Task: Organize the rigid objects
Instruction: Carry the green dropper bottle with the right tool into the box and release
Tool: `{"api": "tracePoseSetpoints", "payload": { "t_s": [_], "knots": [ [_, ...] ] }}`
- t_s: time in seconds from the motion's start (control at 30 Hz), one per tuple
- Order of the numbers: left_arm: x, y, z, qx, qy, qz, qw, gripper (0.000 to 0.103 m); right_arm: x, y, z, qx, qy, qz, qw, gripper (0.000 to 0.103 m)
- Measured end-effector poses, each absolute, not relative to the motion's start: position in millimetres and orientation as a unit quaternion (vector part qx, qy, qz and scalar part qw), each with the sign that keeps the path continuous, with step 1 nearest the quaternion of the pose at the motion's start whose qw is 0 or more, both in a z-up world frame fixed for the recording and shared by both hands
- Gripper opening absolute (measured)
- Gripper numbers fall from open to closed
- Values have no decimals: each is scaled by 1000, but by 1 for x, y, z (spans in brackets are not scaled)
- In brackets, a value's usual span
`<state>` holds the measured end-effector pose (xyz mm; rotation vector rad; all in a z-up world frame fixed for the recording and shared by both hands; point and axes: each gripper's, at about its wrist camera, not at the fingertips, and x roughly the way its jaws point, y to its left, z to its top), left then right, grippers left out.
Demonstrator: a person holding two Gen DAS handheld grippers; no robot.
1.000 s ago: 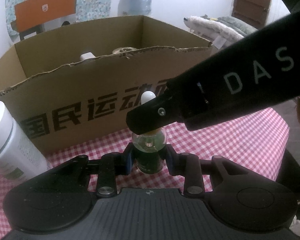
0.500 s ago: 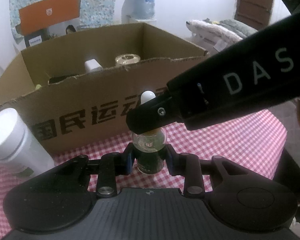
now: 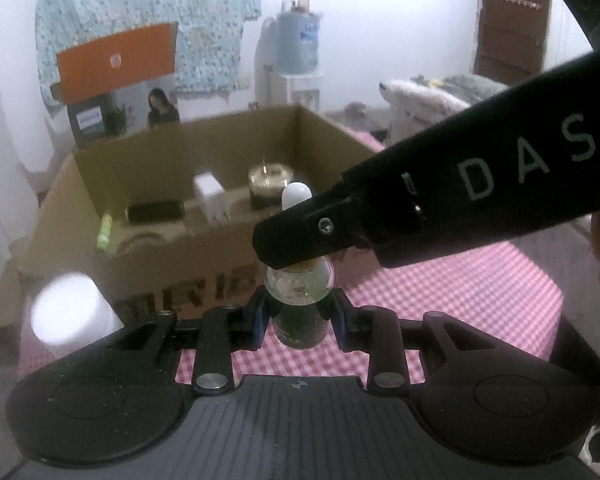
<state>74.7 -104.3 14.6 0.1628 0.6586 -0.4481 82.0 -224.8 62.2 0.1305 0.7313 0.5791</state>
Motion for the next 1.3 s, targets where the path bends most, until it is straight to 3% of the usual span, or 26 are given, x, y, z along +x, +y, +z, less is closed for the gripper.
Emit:
{"api": "tracePoseSetpoints", "payload": {
  "t_s": [0.33, 0.53, 0.83, 1.3],
  "knots": [
    [108, -104, 59, 59, 291, -223, 928, 31, 105, -226, 111, 36, 308, 292, 905, 25],
    [156, -109, 61, 31, 318, -231, 919, 31, 152, -235, 120, 40, 319, 291, 901, 25],
    [217, -120, 22, -13, 408, -231, 883, 31, 232, -253, 79, 75, 389, 285, 873, 25],
    [244, -130, -4, -13, 467, -211, 859, 33, 256, -264, 25, 92, 443, 282, 846, 25]
  ]
}}
